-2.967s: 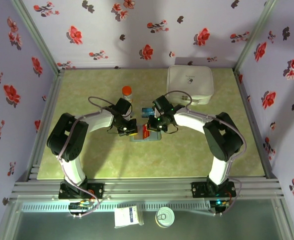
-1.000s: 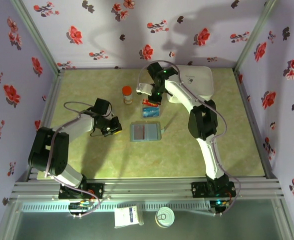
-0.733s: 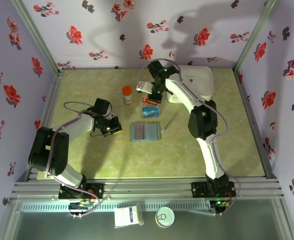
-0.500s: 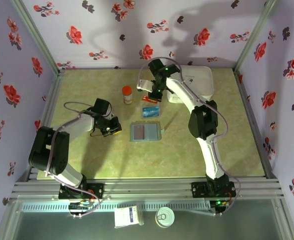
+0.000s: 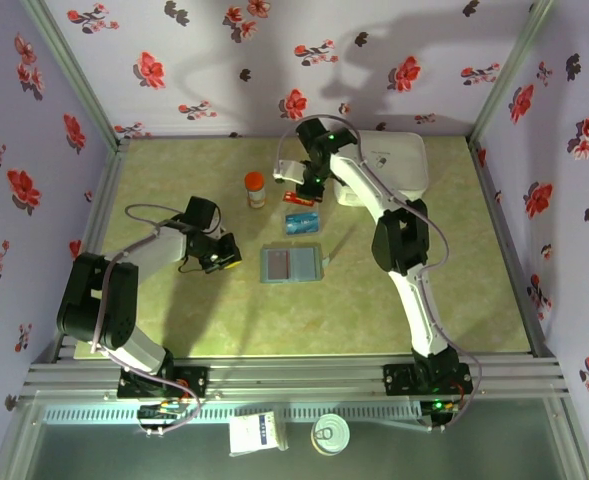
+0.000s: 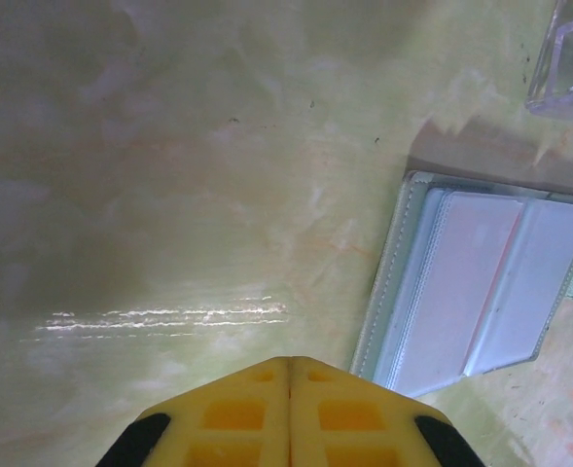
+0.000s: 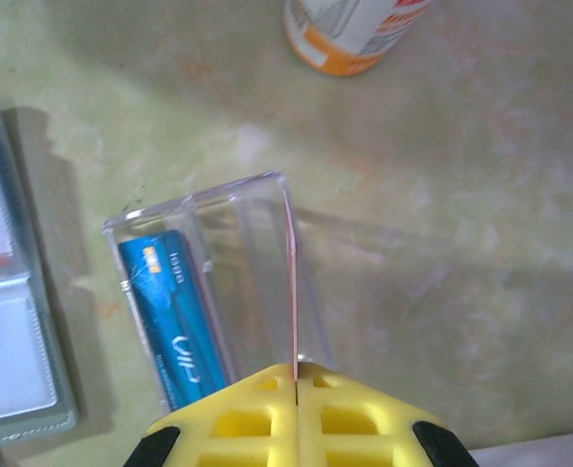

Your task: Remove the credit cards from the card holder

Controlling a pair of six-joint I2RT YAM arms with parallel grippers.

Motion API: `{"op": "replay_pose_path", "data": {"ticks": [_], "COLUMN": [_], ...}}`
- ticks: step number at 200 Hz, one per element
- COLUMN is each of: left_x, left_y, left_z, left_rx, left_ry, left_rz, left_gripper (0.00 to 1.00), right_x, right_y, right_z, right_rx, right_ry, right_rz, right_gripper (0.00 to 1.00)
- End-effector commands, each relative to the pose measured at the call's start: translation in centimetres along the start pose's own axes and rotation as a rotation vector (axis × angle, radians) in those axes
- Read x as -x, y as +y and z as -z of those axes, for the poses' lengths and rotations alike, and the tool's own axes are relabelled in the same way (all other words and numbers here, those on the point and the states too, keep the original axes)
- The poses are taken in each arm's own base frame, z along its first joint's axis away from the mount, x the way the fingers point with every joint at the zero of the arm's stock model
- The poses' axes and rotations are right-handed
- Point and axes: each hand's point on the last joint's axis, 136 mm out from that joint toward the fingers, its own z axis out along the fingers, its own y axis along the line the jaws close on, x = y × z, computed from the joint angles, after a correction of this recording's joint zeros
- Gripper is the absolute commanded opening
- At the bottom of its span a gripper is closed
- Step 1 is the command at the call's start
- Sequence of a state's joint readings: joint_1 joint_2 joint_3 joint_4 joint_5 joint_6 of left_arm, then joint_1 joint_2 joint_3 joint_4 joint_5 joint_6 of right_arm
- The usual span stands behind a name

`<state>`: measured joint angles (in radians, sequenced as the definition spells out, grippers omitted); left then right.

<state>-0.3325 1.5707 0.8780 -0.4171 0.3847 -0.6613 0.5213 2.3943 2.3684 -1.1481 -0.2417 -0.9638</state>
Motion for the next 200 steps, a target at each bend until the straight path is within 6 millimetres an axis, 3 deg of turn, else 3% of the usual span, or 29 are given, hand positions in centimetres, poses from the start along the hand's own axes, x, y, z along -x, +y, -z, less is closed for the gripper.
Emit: {"op": "replay_pose_path", "data": {"ticks": [1,100,120,150,200], "left_x": [-0.7,-0.7,-0.6,-0.5,-0.5], "left_y": [0.8,0.9,0.9,0.7,0.7], "left_z": [-0.1,0.2,0.2,0.4,0.5], "left_rx": [0.012,0.015,0.017,0.015,0.014], "left_ry": [0.026,0.029,0.032,0.028,0.029], "left_rz": [-0.004,-0.008,-0.004,-0.006,-0.004], "left_gripper": [0.07,0.06,0.06,0.06,0.07], "right_x": [-0.7,-1.2,-1.1,-0.5,0.0], "right_y": [1.3,2.8,1.3,-2.1,-2.3], "right_z": [0.0,-1.2,-1.1,-0.1,-0.3], "right_rx": [0.064,0.138,0.069,-0.106,-0.133], "right_ry": [0.021,0.044,0.047,0.035,0.018], "right_rz": [0.014,-0.008,-0.021,-0.047,-0.050], "right_gripper": [0.00,0.00,0.13,0.15,0.16]}}
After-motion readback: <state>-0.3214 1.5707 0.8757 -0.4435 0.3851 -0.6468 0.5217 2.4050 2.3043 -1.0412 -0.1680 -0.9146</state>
